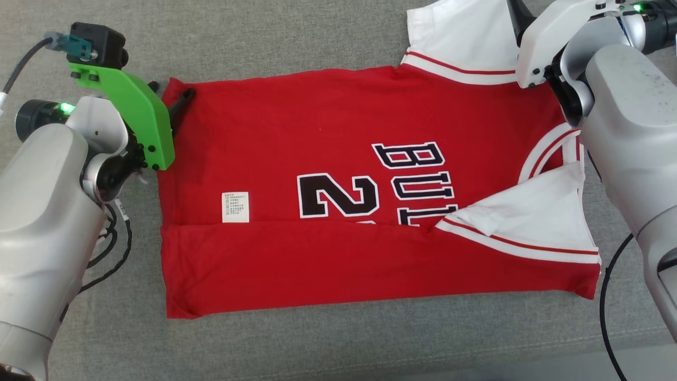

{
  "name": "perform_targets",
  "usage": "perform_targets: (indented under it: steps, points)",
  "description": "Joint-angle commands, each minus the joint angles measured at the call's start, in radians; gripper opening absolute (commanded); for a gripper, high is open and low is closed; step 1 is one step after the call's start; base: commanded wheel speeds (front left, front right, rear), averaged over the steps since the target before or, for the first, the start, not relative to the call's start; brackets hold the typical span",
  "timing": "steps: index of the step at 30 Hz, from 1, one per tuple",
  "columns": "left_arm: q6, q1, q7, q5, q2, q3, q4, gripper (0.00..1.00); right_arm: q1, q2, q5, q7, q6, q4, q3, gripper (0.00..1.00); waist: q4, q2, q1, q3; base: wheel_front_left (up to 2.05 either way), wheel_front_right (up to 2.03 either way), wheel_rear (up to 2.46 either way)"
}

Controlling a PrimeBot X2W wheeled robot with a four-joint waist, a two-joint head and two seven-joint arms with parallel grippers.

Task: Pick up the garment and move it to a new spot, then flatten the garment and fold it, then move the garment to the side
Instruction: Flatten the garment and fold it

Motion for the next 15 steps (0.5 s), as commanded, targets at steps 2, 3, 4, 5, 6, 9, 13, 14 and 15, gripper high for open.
perform_targets:
  steps: [2,3,4,5,6,9,13,14,15]
  points:
    - [-0.003,0.011,0.017,-0.001,-0.011,-0.05,-0.003,0.0,-0.025,-0.01,0.014,0.016,-0.002,0.019,0.02,1.0,0.015,0.0,-0.0001,0.01,0.0,0.0,0.0]
    - [-0.003,0.01,0.009,-0.011,-0.012,-0.052,-0.008,0.0,-0.027,-0.011,0.02,0.021,-0.002,0.025,0.027,1.0,0.019,0.0,-0.0001,0.012,0.0,0.0,0.0]
    - [-0.003,0.003,-0.002,-0.013,-0.009,-0.057,-0.015,0.0,-0.03,-0.012,0.022,0.031,-0.002,0.032,0.037,1.0,0.026,0.0,-0.0001,0.016,0.0,0.0,0.0]
    - [-0.003,-0.006,-0.01,-0.011,-0.004,-0.064,-0.023,0.0,-0.035,-0.013,0.024,0.035,-0.002,0.035,0.045,1.0,0.031,0.0,-0.0001,0.019,0.0,0.0,0.0]
    - [-0.003,-0.014,-0.027,-0.01,-0.003,-0.069,-0.034,0.0,-0.045,-0.017,0.027,0.04,-0.002,0.039,0.052,1.0,0.039,0.0,-0.0001,0.023,0.0,0.0,0.0]
    - [-0.003,-0.032,-0.076,-0.015,-0.004,-0.088,-0.074,0.0,-0.067,-0.033,0.042,0.08,-0.002,0.068,0.071,1.0,0.065,0.0,-0.0001,0.038,0.0,0.0,0.0]
    - [-0.003,-0.043,-0.112,-0.022,-0.009,-0.105,-0.104,0.0,-0.087,-0.044,0.063,0.141,-0.002,0.096,0.077,1.0,0.093,0.0,-0.0001,0.054,0.0,0.0,0.0]
    - [-0.003,-0.045,-0.117,-0.021,-0.008,-0.11,-0.109,0.0,-0.091,-0.045,0.069,0.154,-0.002,0.101,0.078,1.0,0.097,0.0,-0.0001,0.057,0.0,0.0,0.0]
    - [-0.003,-0.046,-0.122,-0.018,-0.008,-0.116,-0.112,0.0,-0.096,-0.048,0.073,0.172,-0.002,0.105,0.081,1.0,0.102,0.0,-0.0001,0.059,0.0,0.0,0.0]
